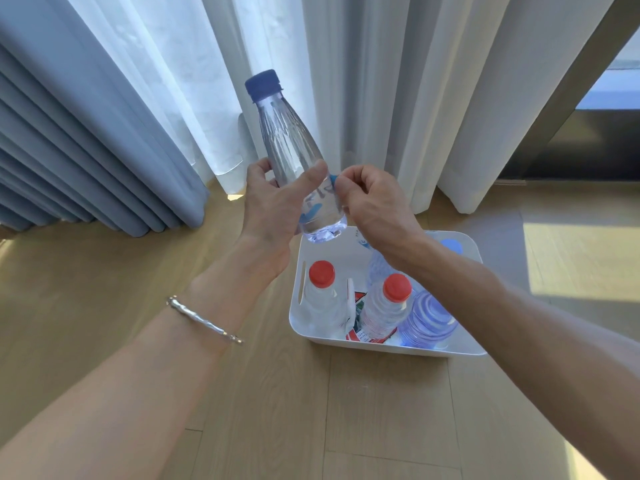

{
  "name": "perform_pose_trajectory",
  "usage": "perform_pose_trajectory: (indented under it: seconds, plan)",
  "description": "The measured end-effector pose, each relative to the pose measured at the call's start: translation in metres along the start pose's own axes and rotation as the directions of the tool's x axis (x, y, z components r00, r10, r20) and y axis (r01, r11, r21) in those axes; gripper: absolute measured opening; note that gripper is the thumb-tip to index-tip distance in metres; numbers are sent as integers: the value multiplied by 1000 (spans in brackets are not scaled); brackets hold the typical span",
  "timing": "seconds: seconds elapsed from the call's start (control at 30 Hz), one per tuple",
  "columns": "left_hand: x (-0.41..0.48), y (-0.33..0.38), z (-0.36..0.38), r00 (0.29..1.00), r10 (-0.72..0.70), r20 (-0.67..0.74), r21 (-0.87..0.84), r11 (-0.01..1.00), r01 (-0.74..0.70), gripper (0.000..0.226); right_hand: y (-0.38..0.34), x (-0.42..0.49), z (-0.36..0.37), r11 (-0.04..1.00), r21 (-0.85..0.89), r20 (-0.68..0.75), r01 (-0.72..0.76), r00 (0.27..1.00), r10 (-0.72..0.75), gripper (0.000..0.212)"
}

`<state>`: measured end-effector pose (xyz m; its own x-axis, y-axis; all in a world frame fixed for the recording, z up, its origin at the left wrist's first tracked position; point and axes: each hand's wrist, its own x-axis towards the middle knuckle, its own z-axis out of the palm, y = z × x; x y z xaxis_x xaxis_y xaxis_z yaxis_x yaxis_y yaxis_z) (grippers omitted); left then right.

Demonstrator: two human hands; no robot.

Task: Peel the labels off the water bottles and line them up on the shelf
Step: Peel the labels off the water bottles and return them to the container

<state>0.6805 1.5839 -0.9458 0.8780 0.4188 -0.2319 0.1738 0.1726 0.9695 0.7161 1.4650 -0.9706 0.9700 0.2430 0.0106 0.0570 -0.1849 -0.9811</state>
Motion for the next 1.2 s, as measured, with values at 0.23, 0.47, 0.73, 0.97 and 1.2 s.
perform_pose_trajectory:
  seconds: [0.23, 0.47, 0.73, 0.97, 1.2]
  plan:
    - [-1, 5, -1, 995, -92, 24, -66, 993, 94, 42, 5, 9, -9, 960, 229, 12, -159, 987, 161, 18]
    - [-1, 6, -2, 998, -55, -4, -67, 996, 55, 39, 3, -7, -2, 995, 91, 213, -40, 977, 19, 38]
    - [0, 3, -6, 999, -34, 32, -16, 999, 35, 39, 3, -13, 2, 996, 82, 100, -26, 995, 18, 27]
    - [1, 5, -2, 996, -88, -28, 268, 959, 93, 35, 6, -15, 0, 988, -155, -40, 18, 999, -24, 39]
    - [3, 10, -7, 985, -126, -120, 175, 974, 145, 55, 0, -25, 10, 936, -308, 5, 173, 984, -180, 27]
